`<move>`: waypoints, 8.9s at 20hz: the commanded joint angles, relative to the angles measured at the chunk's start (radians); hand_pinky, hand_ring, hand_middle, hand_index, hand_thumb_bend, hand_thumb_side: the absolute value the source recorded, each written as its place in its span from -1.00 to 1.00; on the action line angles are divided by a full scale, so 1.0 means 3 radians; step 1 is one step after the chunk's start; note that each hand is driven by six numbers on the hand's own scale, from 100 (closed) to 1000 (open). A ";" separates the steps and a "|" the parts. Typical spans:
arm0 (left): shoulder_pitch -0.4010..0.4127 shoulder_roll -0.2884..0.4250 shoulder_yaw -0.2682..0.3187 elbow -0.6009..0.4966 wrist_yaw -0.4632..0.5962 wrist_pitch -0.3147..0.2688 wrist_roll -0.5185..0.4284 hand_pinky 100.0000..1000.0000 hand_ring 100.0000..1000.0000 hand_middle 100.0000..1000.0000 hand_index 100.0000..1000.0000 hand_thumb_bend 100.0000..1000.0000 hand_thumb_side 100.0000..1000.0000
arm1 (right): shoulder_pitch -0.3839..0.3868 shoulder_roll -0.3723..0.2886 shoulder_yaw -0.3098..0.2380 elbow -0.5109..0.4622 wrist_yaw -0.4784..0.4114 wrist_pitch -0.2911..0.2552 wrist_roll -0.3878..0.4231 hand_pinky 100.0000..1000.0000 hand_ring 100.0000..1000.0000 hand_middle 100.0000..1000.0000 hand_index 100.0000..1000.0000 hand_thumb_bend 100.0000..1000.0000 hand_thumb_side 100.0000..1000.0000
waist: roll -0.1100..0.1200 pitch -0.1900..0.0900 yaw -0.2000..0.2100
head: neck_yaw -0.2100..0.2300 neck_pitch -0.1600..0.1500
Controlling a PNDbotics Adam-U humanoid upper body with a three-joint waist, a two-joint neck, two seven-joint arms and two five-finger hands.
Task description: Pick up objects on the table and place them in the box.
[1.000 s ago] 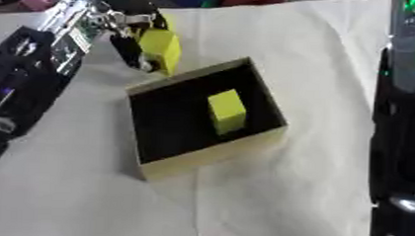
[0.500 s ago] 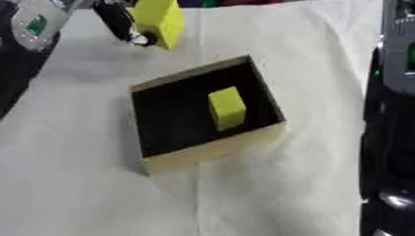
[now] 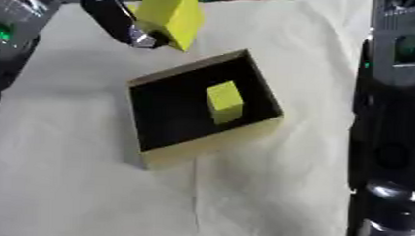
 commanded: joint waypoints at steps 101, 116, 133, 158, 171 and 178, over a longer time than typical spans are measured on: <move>-0.0602 0.0033 0.0930 0.2355 -0.1648 -0.0748 0.0373 0.71 0.84 0.78 0.99 0.16 -0.36 | -0.0163 -0.0107 0.0112 -0.0144 -0.0198 -0.0068 0.0106 0.62 0.57 0.31 0.58 -1.00 0.91 | 0.0016 0.0248 -0.0293 | 0.0501 -0.0421; -0.0597 0.0051 0.1029 0.2618 -0.1696 -0.0644 0.0250 0.69 0.82 0.77 0.99 -0.08 -0.52 | -0.0247 -0.0117 0.0112 -0.0110 -0.0224 -0.0071 0.0119 0.62 0.57 0.31 0.56 -1.00 0.91 | 0.0003 0.0348 -0.0355 | 0.0586 -0.0471; -0.0627 0.0086 0.1100 0.2703 -0.1713 -0.0369 0.0617 0.57 0.70 0.58 0.83 -1.00 -0.82 | -0.0304 -0.0153 0.0109 0.0015 -0.0318 -0.0045 0.0116 0.62 0.57 0.29 0.55 -1.00 0.94 | 0.0030 0.0474 -0.0411 | 0.0636 -0.0589; -0.0649 0.0116 0.0956 0.2377 -0.1892 -0.0106 0.1278 -0.15 -0.18 -0.45 -0.01 -1.00 -1.00 | -0.0124 -0.0129 0.0080 -0.0030 -0.0433 -0.0042 0.0074 0.62 0.57 0.27 0.55 -1.00 0.97 | 0.0023 0.0383 -0.0362 | 0.0616 -0.0469; -0.0470 0.0238 0.0515 0.1331 -0.0989 -0.0306 0.0807 -0.15 -0.19 -0.47 -0.02 -1.00 -1.00 | 0.0214 0.0008 0.0086 -0.0270 -0.0414 -0.0078 0.0085 0.62 0.57 0.27 0.55 -1.00 0.96 | -0.0019 0.0101 -0.0111 | 0.0413 -0.0244; -0.0280 0.0250 0.0218 0.0435 -0.0634 -0.0282 0.0533 -0.14 -0.19 -0.46 -0.02 -1.00 -1.00 | 0.0370 0.0089 0.0118 -0.0429 -0.0390 -0.0099 0.0124 0.62 0.57 0.27 0.55 -1.00 0.96 | -0.0034 -0.0021 0.0033 | 0.0208 -0.0116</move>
